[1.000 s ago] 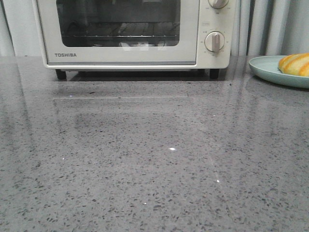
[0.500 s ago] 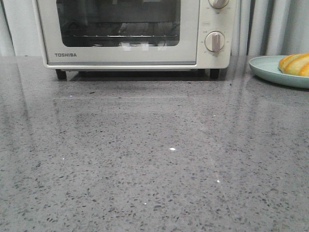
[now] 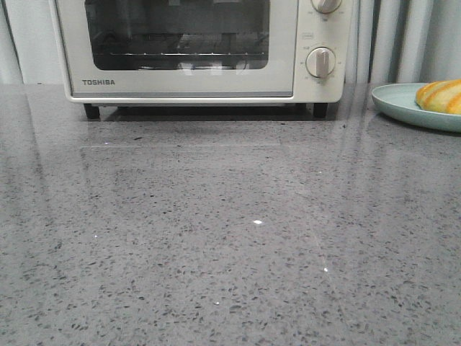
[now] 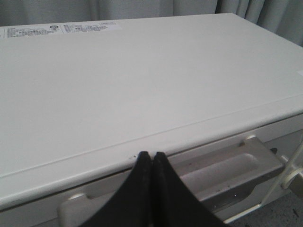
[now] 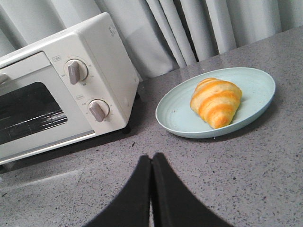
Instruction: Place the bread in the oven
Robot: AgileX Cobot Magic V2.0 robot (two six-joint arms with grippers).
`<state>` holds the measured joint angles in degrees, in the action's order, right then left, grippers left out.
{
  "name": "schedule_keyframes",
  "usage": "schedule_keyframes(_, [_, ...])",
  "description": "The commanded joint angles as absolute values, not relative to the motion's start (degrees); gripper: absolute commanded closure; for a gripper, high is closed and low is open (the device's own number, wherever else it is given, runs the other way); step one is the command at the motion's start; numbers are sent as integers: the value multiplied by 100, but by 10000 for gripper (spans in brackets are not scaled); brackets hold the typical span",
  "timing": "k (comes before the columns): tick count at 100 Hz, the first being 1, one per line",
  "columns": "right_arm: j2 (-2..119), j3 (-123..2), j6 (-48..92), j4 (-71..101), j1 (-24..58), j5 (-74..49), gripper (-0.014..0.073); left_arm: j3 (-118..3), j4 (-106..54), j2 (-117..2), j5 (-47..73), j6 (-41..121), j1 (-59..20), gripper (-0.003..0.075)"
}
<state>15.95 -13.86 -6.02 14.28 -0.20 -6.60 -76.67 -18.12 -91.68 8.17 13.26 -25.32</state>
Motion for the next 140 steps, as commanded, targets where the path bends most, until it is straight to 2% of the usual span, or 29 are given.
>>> schedule_keyframes(1, [1685,-1594,-578,1382,-13,-246,650,-7762,-1642,-8971,1206,1321,-2556,741])
schedule_keyframes(67, [1685,-1594,-578,1382,-13,-149,650,-5826,-1623,-8119,1854,1321,-2556,741])
schedule_keyframes(140, [1762,-2667,-578,1342,-13,-591,650,-5444,-1666,-8044,2092,1321,-2556,741])
